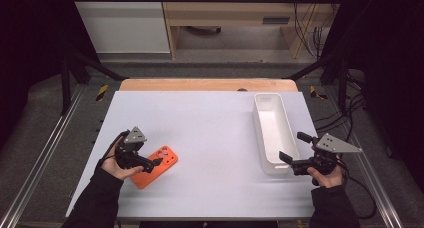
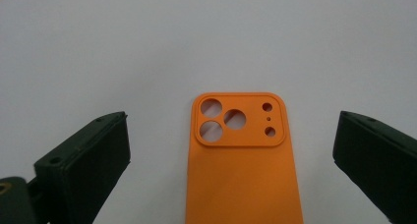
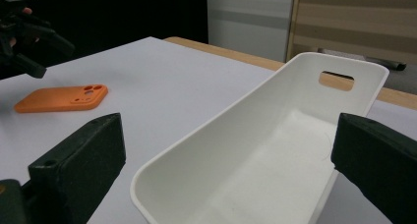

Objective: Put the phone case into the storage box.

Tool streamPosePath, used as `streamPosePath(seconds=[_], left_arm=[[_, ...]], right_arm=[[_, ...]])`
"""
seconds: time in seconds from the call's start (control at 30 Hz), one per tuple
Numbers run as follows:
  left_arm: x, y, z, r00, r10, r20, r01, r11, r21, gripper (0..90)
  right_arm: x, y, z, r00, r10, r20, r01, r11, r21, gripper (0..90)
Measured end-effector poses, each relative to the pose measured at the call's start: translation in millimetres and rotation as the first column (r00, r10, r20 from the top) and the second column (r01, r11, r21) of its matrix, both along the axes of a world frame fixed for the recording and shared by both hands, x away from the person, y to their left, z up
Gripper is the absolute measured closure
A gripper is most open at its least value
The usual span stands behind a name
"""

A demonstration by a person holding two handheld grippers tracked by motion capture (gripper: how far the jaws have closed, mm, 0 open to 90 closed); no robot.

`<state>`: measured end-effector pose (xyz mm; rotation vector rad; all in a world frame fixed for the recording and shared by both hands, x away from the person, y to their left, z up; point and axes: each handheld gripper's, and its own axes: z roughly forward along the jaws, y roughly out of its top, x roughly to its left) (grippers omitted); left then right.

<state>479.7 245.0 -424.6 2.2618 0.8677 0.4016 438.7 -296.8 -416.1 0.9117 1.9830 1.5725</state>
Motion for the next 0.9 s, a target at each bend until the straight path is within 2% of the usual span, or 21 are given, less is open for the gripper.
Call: streamPosePath(seconds=[0.2, 0.33, 0.53, 0.67, 0.9], left_arm=[[1.2, -2.2, -8.4, 0.9992, 0.002, -0.041, -0.001, 0.9995, 0.031, 0.3], [1.5, -3.2, -11.8, 0.9988, 0.005, -0.049, -0.004, 0.9993, 0.036, 0.3], [2.7, -6.1, -21.3, 0.9964, 0.01, -0.084, -0.004, 0.9974, 0.071, 0.3], [3.2, -8.9, -27.2, 0.9931, 0.005, -0.117, 0.009, 0.9931, 0.117, 0.3], [4.3, -9.2, -32.8, 0.9886, 0.011, -0.15, 0.011, 0.9892, 0.146, 0.4]], right_arm=[[-0.2, -0.4, 0.3, 1.0, -0.001, 0.0, 0.001, 1.0, 0.002, 0.4], [-0.2, -0.4, 0.3, 1.0, -0.001, 0.0, 0.001, 1.0, 0.001, 0.4], [-0.3, -0.5, 0.3, 1.0, -0.001, 0.0, 0.001, 1.0, 0.001, 0.4], [-0.1, -0.2, 0.0, 1.0, 0.0, 0.0, 0.0, 1.0, -0.001, 0.4], [-0.3, -0.3, 0.2, 1.0, 0.0, -0.002, 0.0, 1.0, 0.0, 0.4]])
